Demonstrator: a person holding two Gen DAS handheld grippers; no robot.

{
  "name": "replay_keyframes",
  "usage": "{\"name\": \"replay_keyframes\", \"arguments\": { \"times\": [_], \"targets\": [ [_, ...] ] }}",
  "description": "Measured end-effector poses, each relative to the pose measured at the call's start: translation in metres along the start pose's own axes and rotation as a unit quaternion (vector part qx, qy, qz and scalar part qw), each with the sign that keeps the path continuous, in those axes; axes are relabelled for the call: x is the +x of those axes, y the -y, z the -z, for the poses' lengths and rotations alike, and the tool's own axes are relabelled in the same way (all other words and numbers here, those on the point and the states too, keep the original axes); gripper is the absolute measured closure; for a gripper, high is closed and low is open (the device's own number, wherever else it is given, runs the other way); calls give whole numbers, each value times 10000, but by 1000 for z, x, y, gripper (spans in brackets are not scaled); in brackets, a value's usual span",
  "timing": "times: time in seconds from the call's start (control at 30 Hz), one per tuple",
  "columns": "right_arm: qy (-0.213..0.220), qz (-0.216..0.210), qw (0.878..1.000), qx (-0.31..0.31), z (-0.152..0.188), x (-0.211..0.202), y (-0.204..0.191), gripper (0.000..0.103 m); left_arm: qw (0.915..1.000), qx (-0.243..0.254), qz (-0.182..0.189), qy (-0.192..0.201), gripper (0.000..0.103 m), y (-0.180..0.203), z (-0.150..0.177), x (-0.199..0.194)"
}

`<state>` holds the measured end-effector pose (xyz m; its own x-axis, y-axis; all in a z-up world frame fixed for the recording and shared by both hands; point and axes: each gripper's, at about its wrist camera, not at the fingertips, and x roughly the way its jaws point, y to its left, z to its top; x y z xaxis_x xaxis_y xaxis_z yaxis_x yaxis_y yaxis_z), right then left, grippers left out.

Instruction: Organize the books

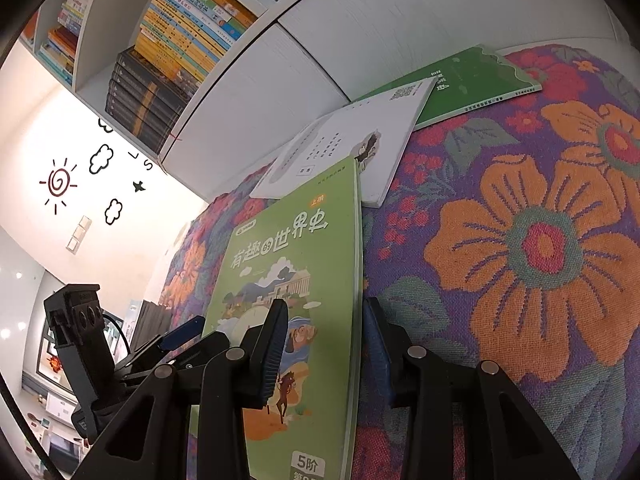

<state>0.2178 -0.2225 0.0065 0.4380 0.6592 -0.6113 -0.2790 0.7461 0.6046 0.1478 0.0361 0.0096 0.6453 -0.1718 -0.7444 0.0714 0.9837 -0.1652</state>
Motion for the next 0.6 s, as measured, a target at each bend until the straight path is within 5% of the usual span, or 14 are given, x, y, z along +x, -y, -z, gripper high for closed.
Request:
{"name": "replay_keyframes", "arguments": {
  "times": [0.6],
  "targets": [
    [18, 79, 9999, -82, 0, 0, -3, 66, 10000, 40, -10, -20, 17, 2, 1, 1]
  ]
}}
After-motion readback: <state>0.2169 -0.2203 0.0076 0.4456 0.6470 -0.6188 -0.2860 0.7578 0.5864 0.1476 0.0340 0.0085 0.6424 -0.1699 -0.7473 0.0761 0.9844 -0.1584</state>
